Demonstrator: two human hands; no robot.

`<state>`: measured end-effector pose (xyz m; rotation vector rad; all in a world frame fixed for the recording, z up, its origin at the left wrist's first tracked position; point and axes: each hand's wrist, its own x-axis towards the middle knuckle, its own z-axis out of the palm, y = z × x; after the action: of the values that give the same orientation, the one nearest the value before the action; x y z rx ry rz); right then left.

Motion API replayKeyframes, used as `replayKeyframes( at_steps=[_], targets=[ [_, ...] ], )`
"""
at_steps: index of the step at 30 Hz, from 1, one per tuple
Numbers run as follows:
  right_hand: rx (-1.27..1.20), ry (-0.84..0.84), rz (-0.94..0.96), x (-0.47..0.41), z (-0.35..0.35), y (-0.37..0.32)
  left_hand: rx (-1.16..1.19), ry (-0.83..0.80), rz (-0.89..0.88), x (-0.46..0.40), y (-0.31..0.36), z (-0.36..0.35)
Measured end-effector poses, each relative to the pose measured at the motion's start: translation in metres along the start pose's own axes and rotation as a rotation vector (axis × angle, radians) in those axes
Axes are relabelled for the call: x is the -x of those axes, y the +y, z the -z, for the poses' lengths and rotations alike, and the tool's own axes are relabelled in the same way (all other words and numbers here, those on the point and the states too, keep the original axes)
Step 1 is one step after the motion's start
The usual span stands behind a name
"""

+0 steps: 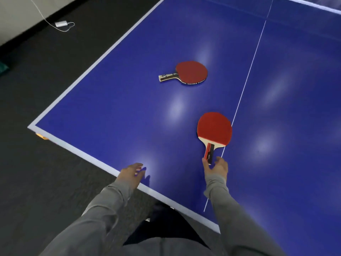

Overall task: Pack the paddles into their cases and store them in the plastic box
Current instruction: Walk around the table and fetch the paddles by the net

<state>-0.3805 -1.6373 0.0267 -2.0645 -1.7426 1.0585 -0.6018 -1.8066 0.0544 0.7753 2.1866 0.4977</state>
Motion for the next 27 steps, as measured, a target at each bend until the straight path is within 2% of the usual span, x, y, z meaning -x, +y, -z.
replayKeyframes(
  at_steps=[10, 17, 23, 27],
  targets=[
    [0.077, 0.126, -0.144, -0.033, -0.03, -0.02, -0.008, -0.038, -0.031, -0.085, 0.037, 0.028],
    [-0.149, 0.288, -0.246, -0.041, -0.041, -0.041, 0.002, -0.053, -0.098, -0.167, 0.066, 0.059],
    [-0.234, 0.447, -0.282, -0.052, -0.055, -0.088, -0.067, 0.04, -0.279, -0.258, 0.114, 0.092],
    [-0.286, 0.506, -0.302, -0.071, -0.068, -0.116, -0.173, 0.127, -0.328, -0.318, 0.141, 0.103]
  ],
)
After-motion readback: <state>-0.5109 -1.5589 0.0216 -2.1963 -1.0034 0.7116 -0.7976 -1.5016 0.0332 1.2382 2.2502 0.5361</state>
